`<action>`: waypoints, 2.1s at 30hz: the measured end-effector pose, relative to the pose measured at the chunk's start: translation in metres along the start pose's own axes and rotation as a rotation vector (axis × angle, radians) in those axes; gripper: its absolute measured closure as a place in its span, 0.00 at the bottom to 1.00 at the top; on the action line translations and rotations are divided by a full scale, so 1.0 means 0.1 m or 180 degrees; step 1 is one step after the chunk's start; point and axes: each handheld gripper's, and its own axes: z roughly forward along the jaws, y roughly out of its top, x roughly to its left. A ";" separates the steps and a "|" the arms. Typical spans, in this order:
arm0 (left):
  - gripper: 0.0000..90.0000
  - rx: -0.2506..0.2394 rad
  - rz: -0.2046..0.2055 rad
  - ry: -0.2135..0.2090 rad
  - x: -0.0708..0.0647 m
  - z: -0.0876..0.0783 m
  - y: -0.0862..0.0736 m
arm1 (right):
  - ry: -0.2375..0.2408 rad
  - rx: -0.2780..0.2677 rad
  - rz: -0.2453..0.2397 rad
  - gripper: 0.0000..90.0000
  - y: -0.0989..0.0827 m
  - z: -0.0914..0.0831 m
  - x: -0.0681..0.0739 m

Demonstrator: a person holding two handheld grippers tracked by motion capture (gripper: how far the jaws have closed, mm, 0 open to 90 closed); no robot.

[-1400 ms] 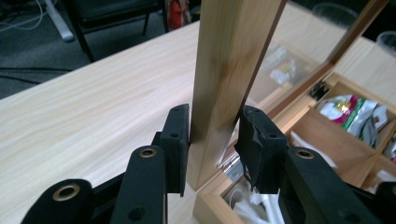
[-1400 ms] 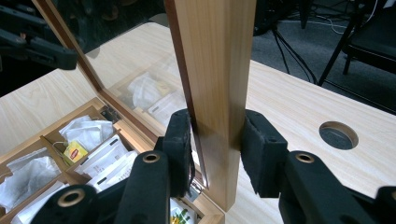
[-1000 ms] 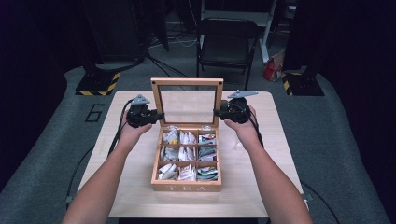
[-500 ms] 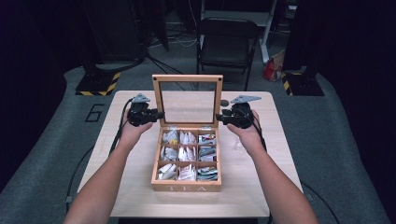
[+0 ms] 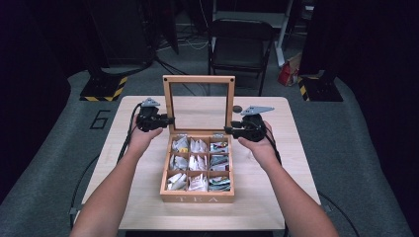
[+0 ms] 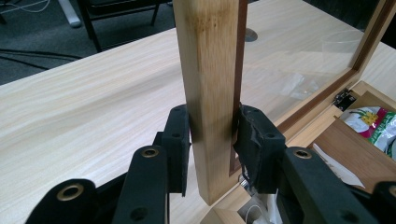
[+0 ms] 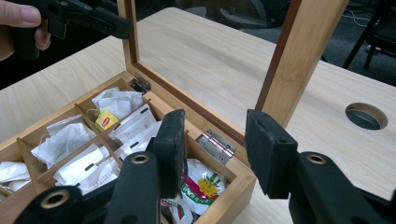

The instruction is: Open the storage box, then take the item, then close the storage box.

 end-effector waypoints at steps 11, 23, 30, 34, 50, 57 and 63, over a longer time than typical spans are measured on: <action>0.70 0.0013 0.0017 -0.0006 0.01 -0.01 0.00 | -0.0013 0.0003 -0.0065 0.64 0.00 -0.04 0.04; 0.64 -0.0057 -0.0057 0.0041 -0.01 -0.11 -0.03 | 0.0029 0.0033 -0.0150 0.61 -0.03 -0.08 0.15; 0.62 -0.0096 -0.0090 0.0047 -0.02 -0.19 -0.06 | 0.0091 0.0053 -0.0199 0.57 -0.06 -0.07 0.27; 0.61 -0.0087 -0.0067 0.0052 -0.02 -0.22 -0.09 | 0.0180 0.0061 -0.0193 0.52 -0.12 -0.03 0.38; 0.56 -0.0102 -0.0071 0.0021 -0.03 -0.30 -0.16 | 0.0503 0.0201 -0.0588 0.61 -0.22 0.16 0.80; 0.54 -0.0106 -0.0083 -0.0007 -0.04 -0.33 -0.15 | 0.0634 0.0213 -0.0627 0.65 -0.24 0.20 0.94; 0.54 -0.0117 -0.0070 -0.0020 -0.06 -0.34 -0.14 | 0.0659 0.0220 -0.0708 0.66 -0.26 0.22 1.04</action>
